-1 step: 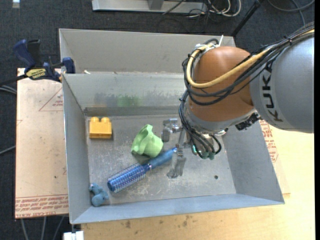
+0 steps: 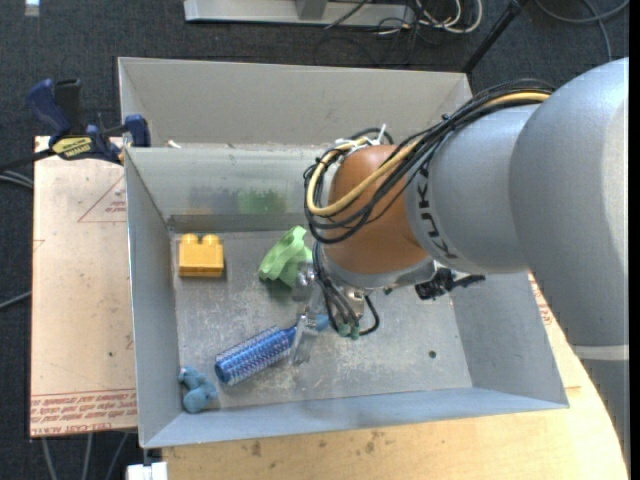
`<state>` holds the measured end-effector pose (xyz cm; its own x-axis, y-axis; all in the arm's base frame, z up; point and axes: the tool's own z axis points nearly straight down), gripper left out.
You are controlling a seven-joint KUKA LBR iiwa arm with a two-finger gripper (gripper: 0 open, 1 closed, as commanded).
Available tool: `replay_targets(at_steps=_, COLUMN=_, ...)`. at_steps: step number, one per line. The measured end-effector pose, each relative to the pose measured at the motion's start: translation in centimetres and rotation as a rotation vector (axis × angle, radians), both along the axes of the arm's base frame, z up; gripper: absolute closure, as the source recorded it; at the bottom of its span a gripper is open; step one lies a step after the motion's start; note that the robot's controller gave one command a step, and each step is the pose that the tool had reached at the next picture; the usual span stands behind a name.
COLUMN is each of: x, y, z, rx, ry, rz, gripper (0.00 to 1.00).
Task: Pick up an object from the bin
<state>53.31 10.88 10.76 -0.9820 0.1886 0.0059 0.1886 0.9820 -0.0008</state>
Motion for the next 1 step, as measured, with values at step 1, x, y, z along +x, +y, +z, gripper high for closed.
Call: replay_targets(at_steps=1, x=0.13, y=-0.05, z=0.34, rx=0.001, ry=-0.005, rz=-0.003, gripper=1.0)
